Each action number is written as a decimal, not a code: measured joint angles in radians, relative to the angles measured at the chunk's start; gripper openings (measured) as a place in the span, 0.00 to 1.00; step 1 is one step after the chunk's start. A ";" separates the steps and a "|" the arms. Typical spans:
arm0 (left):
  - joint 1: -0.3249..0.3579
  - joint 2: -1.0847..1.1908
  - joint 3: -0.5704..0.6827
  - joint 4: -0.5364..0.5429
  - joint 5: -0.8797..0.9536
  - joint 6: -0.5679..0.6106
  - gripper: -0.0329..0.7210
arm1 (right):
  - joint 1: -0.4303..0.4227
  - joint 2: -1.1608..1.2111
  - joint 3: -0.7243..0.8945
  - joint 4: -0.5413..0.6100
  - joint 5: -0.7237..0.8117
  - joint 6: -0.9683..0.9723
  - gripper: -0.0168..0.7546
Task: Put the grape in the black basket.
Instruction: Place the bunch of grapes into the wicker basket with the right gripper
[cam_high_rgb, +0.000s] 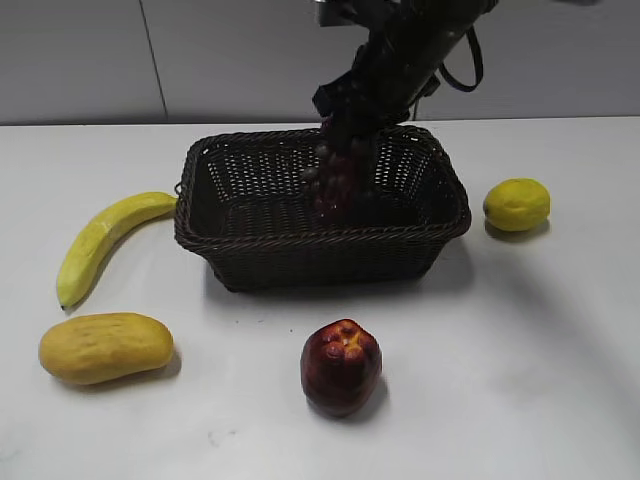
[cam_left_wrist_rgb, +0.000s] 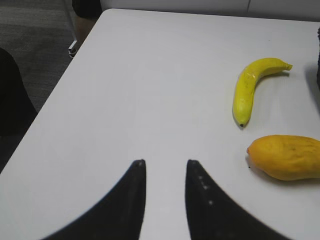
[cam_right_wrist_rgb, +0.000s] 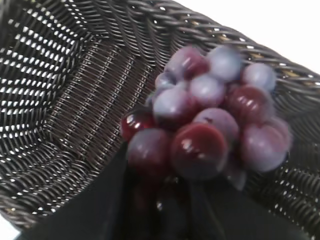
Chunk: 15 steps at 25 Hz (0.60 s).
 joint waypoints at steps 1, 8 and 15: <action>0.000 0.000 0.000 0.000 0.000 0.000 0.33 | 0.001 0.009 0.000 0.000 0.000 0.000 0.28; 0.000 0.000 0.000 0.000 0.000 0.000 0.33 | 0.001 0.028 -0.005 0.000 0.032 0.000 0.61; 0.000 0.000 0.000 0.000 0.000 0.000 0.33 | 0.001 0.028 -0.098 -0.060 0.163 0.044 0.81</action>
